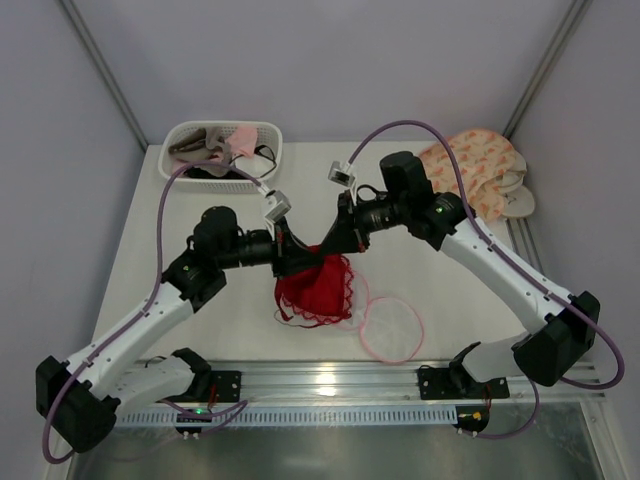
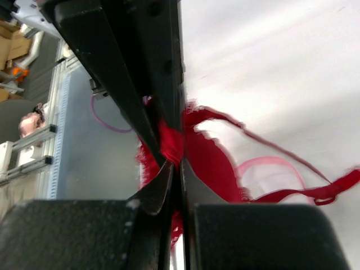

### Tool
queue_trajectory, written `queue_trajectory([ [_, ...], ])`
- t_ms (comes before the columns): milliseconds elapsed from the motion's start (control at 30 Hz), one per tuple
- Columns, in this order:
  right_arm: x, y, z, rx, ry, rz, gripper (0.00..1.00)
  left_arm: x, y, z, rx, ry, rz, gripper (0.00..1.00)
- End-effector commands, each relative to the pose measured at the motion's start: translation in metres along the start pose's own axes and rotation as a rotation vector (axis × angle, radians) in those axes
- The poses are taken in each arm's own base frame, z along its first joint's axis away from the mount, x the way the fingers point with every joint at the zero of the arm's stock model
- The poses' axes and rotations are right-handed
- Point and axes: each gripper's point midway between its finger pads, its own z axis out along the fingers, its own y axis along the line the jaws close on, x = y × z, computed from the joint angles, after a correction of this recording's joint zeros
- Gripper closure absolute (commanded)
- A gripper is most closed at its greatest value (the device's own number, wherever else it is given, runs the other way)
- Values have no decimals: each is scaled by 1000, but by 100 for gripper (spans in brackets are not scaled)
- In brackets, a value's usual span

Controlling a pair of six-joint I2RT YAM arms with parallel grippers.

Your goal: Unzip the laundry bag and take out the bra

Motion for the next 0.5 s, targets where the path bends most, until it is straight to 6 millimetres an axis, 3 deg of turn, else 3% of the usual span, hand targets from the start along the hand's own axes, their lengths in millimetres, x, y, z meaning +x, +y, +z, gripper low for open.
queue_trajectory([
  [0, -18, 11, -3, -23, -55, -56, 96, -10, -28, -5, 142, 16, 65, 100],
  [233, -33, 10, -9, 26, -95, -61, 94, -7, -16, -12, 34, 43, 66, 100],
  [267, -37, 4, -10, 65, -107, -57, 77, -10, -3, -10, -38, 29, 63, 100],
  [300, -40, 2, -12, 97, -115, -58, 53, -11, 5, -10, -84, 25, 52, 100],
  [333, -44, -11, -17, 191, -136, -38, 16, -12, 18, -9, -148, 18, 37, 100],
  [400, -54, -15, -30, 293, -189, -44, 1, -24, 62, -16, -402, -37, 16, 100],
  [467, -59, -36, -51, 477, -262, -9, 1, -38, 92, -23, -561, -76, 16, 100],
])
